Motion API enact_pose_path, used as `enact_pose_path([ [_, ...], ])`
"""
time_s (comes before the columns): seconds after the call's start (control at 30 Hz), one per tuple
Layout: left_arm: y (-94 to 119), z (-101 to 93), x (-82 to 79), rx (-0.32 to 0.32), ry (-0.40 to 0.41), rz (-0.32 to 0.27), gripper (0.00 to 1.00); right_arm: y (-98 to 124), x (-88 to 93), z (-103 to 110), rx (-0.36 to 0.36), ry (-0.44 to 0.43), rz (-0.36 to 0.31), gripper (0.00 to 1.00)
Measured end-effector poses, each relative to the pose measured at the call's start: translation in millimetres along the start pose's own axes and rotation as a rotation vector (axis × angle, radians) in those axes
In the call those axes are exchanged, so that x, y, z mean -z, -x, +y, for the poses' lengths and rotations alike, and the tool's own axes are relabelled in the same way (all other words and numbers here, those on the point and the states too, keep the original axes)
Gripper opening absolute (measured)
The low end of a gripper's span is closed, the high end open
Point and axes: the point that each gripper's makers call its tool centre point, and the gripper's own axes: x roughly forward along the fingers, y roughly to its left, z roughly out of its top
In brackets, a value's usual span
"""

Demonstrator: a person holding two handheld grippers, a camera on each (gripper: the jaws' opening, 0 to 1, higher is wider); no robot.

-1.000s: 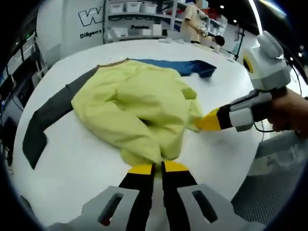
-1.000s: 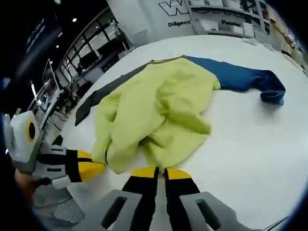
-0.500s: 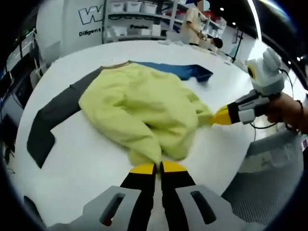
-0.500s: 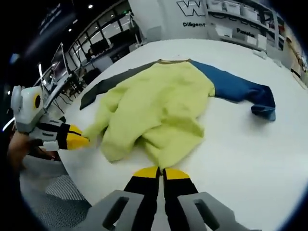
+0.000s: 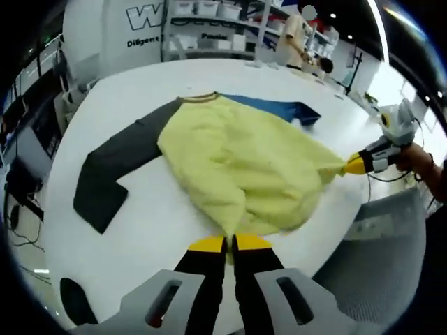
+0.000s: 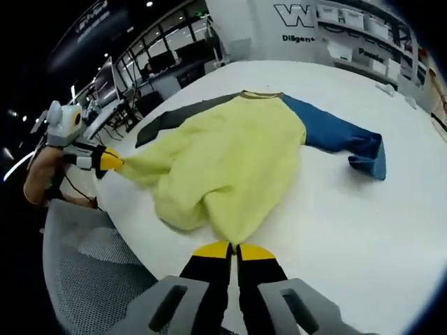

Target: Fold the garment on the visible template until the final outline fits inside the template.

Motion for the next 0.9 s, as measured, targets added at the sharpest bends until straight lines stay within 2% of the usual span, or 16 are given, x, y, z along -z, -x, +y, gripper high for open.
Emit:
enact_pose_path([
  [0.13,3,11.2,1.5,-0.009,0.025,0.003,0.02,8,-6.8,-6,-0.036,-0.017,0.002,0.0],
  [0.23,2,20.3,10.1,-0.021,0.045,0.044,0.02,11,-9.5,-11,-0.068,-0.058,0.011,0.0],
  [0.27,0,24.0,13.3,-0.026,0.037,0.054,0.02,12,-9.5,-14,-0.067,-0.114,0.015,0.0],
  [0.3,0,25.9,19.1,-0.032,0.048,0.081,0.02,13,-10.5,-17,-0.067,-0.134,0.013,0.0],
  [0.37,-3,31.1,26.2,-0.045,0.04,0.101,0.02,10,-4.8,-20,-0.1,-0.145,0.055,0.0],
  [0.4,-4,34.0,29.8,-0.056,0.044,0.112,0.02,7,-0.4,-24,-0.085,-0.192,0.08,0.0],
  [0.43,-5,35.4,34.1,-0.059,0.048,0.128,0.02,4,7.4,-30,-0.077,-0.198,0.117,0.0],
  [0.5,-10,37.4,43.5,-0.058,0.065,0.152,0.02,-2,14.3,-38,-0.047,-0.206,0.138,0.0],
  [0.53,-12,36.6,47.0,-0.05,0.067,0.159,0.02,-4,16.3,-39,-0.05,-0.193,0.145,0.0],
  [0.57,-13,37.4,49.1,-0.05,0.069,0.16,0.02,-5,23.4,-41,-0.045,-0.195,0.182,0.0],
  [0.63,-17,42.1,54.8,-0.068,0.077,0.172,0.02,-10,27.4,-43,-0.041,-0.172,0.2,0.0],
  [0.73,-20,45.8,59.8,-0.085,0.075,0.182,0.02,-18,29.0,-47,-0.032,-0.183,0.206,0.0],
  [0.8,-23,46.4,61.2,-0.089,0.076,0.18,0.03,-20,29.0,-47,-0.028,-0.16,0.207,0.0],
  [0.9,-26,49.0,62.7,-0.098,0.092,0.172,0.03,-25,23.2,-51,-0.025,-0.168,0.173,0.0],
])
